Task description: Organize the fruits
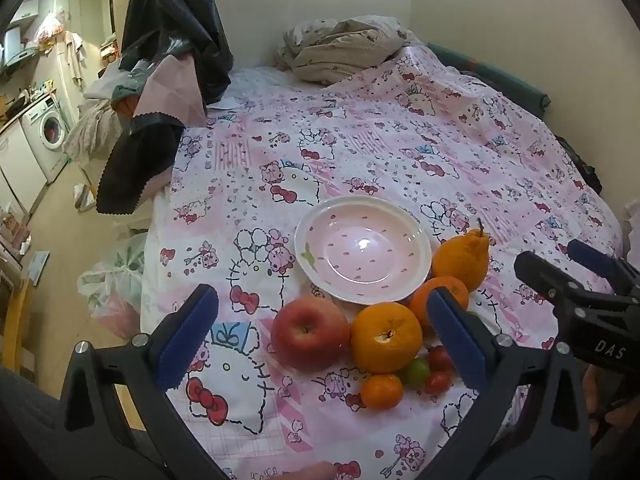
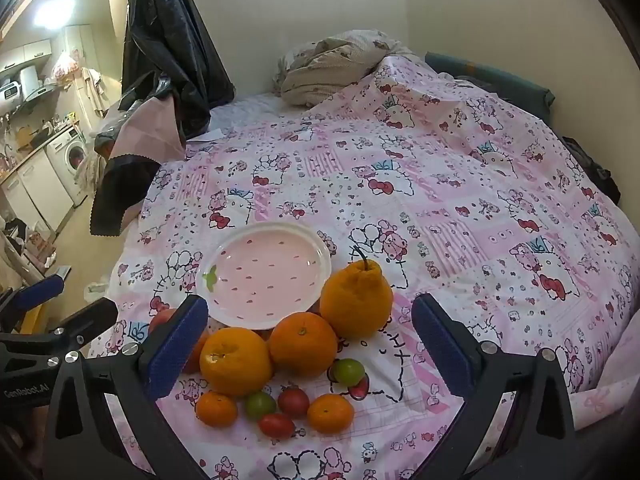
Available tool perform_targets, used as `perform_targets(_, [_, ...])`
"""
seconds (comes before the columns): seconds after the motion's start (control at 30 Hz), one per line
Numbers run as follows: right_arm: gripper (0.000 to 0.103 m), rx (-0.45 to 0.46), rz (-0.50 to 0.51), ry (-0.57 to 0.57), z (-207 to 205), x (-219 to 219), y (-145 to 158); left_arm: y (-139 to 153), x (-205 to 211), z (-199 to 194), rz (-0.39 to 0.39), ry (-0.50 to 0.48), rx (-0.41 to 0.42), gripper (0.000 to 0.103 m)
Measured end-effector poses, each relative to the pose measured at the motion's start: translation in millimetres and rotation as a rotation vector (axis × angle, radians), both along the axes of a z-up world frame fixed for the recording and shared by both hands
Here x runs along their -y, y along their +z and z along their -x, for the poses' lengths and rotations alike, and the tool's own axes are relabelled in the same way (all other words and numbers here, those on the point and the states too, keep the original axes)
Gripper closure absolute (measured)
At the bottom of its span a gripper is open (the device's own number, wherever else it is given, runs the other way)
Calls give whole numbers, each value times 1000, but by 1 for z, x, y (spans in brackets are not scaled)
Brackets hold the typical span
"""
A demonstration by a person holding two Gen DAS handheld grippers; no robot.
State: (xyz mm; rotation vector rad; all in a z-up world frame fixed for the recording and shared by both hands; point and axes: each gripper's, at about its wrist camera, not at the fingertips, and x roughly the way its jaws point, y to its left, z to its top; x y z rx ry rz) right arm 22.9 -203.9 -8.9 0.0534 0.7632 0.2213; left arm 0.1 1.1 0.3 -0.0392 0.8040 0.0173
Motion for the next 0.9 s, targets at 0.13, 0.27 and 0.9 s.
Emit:
perform_targets(0.13, [0,-1,3,-1,0,0,0,1,-2,-1,3,15,8,0])
perform_targets(0.27, [0,-1,3,0,0,0,0,0,-3,-4,10,19,7,0])
perform_targets(0.9, [0,-8,10,4,-1,-3,-3,6,0,3,0,0,32,0])
